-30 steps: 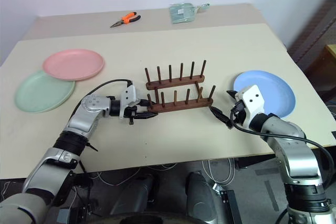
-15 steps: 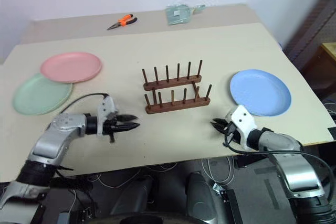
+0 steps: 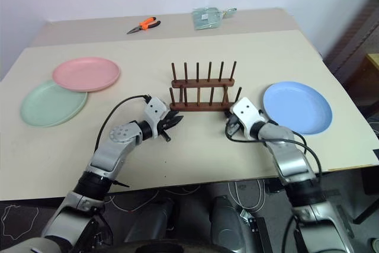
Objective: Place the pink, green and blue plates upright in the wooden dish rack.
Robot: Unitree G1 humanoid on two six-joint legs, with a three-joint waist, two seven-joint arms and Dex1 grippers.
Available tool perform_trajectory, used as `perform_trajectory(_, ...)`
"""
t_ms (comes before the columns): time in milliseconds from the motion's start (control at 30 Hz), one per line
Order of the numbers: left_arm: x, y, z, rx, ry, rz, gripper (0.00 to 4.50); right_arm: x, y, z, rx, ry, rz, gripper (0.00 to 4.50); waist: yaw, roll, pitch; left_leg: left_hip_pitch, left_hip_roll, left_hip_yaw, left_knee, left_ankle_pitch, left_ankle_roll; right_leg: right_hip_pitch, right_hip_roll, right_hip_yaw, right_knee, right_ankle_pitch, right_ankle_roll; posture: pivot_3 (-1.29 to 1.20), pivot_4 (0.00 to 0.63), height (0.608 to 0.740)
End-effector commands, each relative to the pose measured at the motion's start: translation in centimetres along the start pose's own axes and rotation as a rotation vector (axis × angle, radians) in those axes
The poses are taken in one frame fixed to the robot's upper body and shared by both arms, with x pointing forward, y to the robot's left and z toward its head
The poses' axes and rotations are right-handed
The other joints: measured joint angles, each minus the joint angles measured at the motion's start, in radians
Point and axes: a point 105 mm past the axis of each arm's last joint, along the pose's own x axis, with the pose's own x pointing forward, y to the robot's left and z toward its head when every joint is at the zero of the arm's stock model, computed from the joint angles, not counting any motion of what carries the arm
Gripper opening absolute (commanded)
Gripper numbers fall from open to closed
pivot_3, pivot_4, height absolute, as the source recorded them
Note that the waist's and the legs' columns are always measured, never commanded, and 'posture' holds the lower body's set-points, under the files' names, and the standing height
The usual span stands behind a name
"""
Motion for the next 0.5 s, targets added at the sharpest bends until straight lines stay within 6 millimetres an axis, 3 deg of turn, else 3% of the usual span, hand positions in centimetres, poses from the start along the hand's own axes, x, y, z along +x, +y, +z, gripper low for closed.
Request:
perform_trajectory(33,-0.4,1.9,-2.1,-0.016,0.066,0.089,1.08,1.0,-0.8,0.6,-0.025,-0.008,-0.032,0.07,-0.004,0.000,0.000,0.000,0.000,0.000,0.000,0.000,0.000,0.000,0.000,0.000,0.000,0.000,0.000,0.00,0.150,0.739)
perform_trajectory(200,-0.9,2.9,-2.4,-0.021,0.066,0.121,1.08,0.8,-1.1,1.6,-0.050,-0.041,-0.017,0.07,-0.007,0.000,0.000,0.000,-0.001,-0.001,-0.002,0.000,0.000,0.000,0.000,0.000,0.000,0.000,0.002,0.00,0.150,0.739)
perform_trajectory(267,-2.2,3.4,-2.1,-0.071,0.034,0.122,1.08,-0.2,-0.1,2.8,-0.075,-0.096,0.062,0.58,-0.012,0.000,0.000,0.000,0.000,-0.001,-0.001,0.000,0.000,0.000,0.000,0.000,0.000,0.000,0.002,0.00,0.150,0.739)
perform_trajectory(367,-4.7,5.2,-0.5,-0.156,-0.069,0.190,2.42,-1.8,1.9,5.3,-0.075,-0.202,0.169,1.78,-0.021,0.001,0.000,-0.001,0.001,0.000,-0.003,-0.001,-0.001,-0.003,0.001,0.000,0.001,0.000,0.002,0.00,0.150,0.739)
perform_trajectory(500,-10.4,12.9,4.5,-0.251,-0.343,0.664,4.48,-3.9,5.2,8.0,-0.098,-0.293,0.320,3.88,-0.013,-0.002,0.002,-0.008,0.001,-0.002,-0.001,0.000,-0.002,-0.011,0.001,0.000,0.004,0.000,0.002,0.00,0.150,0.739)
